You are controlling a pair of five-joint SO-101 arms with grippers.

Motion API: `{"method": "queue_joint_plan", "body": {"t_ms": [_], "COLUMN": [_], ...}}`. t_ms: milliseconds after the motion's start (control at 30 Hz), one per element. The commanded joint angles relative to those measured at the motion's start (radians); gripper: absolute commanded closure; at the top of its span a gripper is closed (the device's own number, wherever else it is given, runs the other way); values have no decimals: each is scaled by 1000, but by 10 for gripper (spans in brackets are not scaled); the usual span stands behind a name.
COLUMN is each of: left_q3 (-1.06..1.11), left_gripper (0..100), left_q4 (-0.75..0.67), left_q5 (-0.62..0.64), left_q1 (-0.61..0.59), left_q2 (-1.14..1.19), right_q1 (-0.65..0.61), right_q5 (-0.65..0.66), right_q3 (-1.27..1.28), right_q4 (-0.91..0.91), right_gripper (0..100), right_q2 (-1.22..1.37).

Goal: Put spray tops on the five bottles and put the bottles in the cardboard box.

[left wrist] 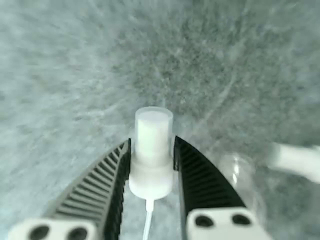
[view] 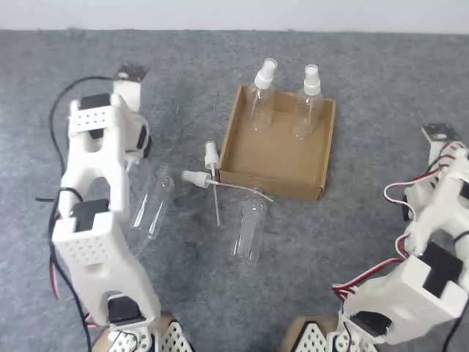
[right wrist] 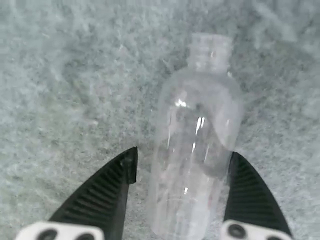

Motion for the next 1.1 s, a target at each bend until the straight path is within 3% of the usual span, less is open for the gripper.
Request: {"method": "queue_joint_plan", "body": {"t_ms": [0,167,400,567,767,1067], "left_q3": [-93,-74,104,225,282,277], "left_gripper": [941,941,941,941,941,945], "left_q4": [103,190,137,80,60,58], "left_q5": [54,60,55,54,54,54], "left_q1": [17,52,57,63,60,61], "left_q2": [-203,-350,-520,-612,-684,-852], "right_q1": [-41,-48,-28,-19,-24,-91], "right_q5": [-40,-64,-34,-37,-29,-89], "right_q3": [-121,-187,-275,-354,-382,-506], "right_q4": [41,50,50,50,50,213], "right_gripper": [768,767,715,769,998,994], "right_q2": [-15,1,165,254,278,33]}}
